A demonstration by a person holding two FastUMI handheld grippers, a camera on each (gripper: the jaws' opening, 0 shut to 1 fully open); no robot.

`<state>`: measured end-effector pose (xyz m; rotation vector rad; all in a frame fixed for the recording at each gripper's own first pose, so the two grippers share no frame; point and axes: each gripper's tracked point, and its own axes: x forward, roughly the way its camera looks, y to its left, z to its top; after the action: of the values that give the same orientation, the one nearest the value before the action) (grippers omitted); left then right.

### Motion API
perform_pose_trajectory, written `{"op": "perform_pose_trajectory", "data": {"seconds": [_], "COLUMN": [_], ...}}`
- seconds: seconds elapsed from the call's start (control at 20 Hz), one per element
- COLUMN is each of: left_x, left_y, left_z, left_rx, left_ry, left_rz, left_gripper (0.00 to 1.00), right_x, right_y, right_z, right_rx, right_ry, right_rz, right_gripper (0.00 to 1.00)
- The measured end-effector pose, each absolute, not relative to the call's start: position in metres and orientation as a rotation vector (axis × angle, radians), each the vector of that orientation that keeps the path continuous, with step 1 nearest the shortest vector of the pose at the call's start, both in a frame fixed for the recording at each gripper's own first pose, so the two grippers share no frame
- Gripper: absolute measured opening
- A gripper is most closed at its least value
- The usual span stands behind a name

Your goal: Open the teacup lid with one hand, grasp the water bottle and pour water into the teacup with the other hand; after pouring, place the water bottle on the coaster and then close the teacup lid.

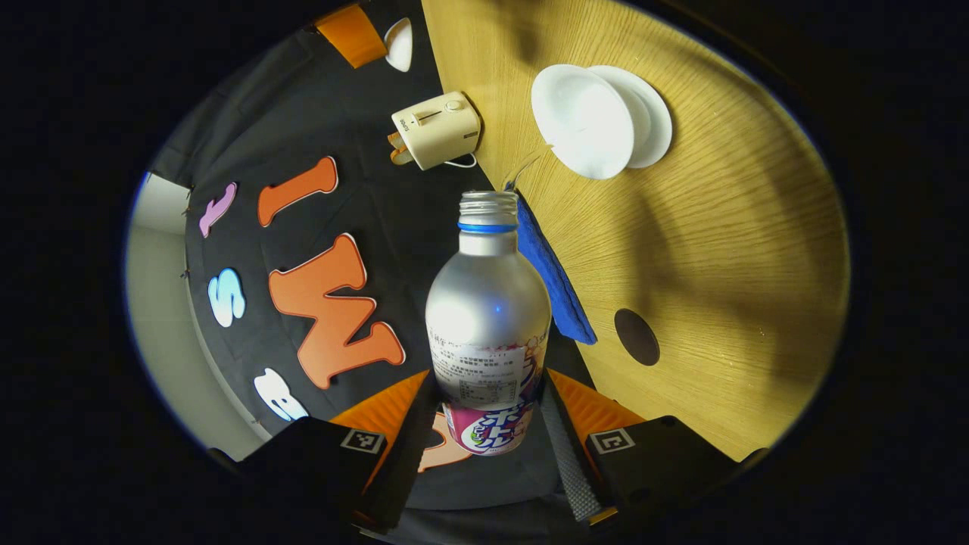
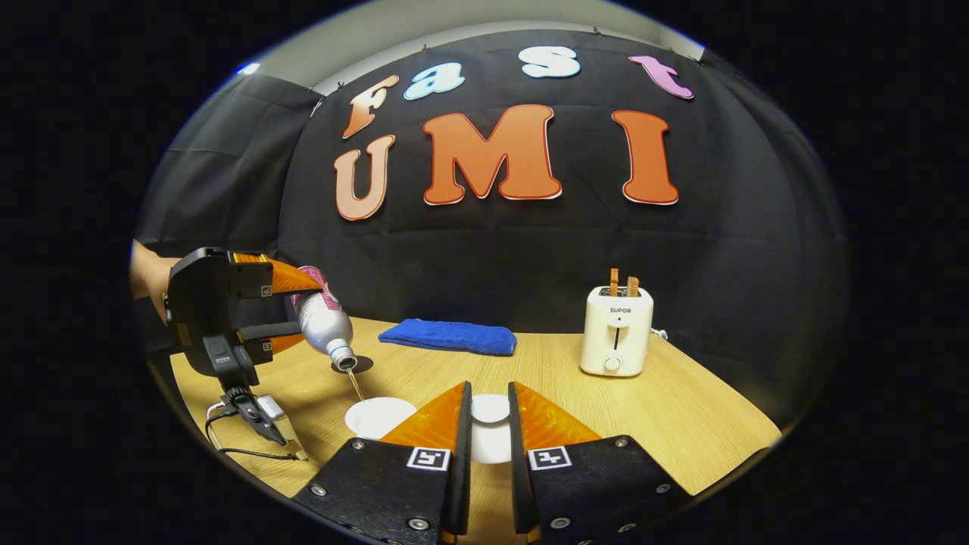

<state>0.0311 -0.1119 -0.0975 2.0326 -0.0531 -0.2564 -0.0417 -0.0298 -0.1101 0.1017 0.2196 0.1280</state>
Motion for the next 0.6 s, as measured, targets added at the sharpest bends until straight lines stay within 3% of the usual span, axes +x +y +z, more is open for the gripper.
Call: {"op": "perform_pose_trajectory", "data": {"seconds": [0.6], "left_x": [0.0291], "left_y": [-0.1161], "left_z": [-0.0904], "left_rx": [2.086], "left_ry": [-0.101], "left_rz": [-0.233], "left_gripper": [0.81], "right_x": [-0.0432], "right_y": [-0.0206], "right_z": [-0.1026], "right_rx": [0.077], "right_ry": [0.203], "right_rz": [0.157], "right_gripper": [0.23]}}
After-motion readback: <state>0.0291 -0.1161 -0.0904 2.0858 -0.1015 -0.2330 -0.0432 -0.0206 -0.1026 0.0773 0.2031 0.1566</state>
